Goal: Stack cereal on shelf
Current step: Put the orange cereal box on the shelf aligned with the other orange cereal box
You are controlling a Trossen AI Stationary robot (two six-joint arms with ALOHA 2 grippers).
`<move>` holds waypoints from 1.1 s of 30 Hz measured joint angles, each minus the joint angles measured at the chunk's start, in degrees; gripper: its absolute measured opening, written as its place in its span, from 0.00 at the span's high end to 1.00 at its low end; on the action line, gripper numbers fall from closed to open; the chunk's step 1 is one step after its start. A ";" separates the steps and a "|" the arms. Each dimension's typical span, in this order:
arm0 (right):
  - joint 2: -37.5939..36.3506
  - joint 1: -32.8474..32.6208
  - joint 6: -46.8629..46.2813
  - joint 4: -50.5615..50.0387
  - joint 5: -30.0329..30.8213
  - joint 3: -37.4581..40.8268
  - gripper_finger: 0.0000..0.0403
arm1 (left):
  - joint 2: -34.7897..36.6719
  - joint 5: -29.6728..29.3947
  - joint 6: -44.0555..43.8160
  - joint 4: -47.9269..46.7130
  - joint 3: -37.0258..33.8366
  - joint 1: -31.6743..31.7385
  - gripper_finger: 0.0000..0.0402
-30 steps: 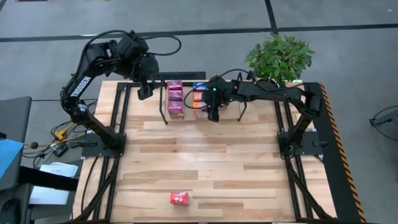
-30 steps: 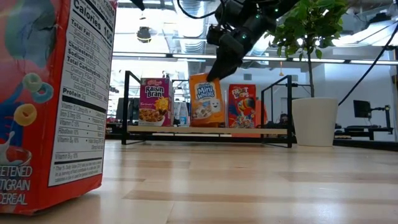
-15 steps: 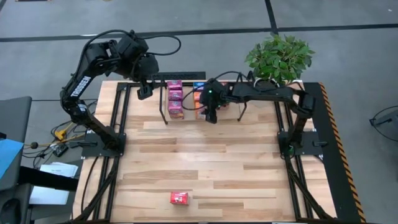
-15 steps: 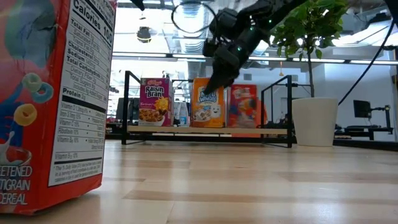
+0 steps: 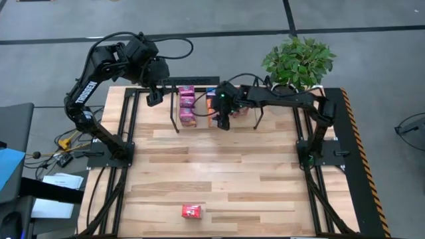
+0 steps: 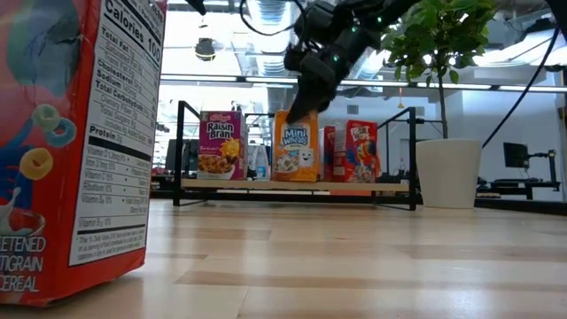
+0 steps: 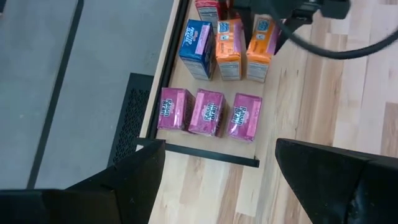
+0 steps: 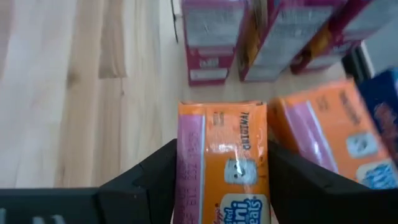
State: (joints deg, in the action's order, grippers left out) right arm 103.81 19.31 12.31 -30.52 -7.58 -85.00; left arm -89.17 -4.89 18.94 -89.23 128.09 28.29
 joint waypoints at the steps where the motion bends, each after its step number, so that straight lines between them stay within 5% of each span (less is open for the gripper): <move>1: 0.00 -0.19 0.13 -0.71 0.14 -1.01 0.42 | 0.00 0.00 -0.04 0.00 0.00 0.00 0.26; 11: -0.04 -0.39 2.62 -10.28 1.87 -9.83 0.42 | 0.02 -0.02 0.31 -0.04 0.00 0.00 0.26; 33: 4.67 -0.57 7.23 -11.64 4.80 -10.17 0.44 | 0.02 -0.04 1.33 -0.27 0.00 0.00 0.26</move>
State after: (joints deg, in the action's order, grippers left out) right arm 108.48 18.74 19.55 -42.15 -2.78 -95.18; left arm -89.14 -4.93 20.27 -89.50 128.09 28.29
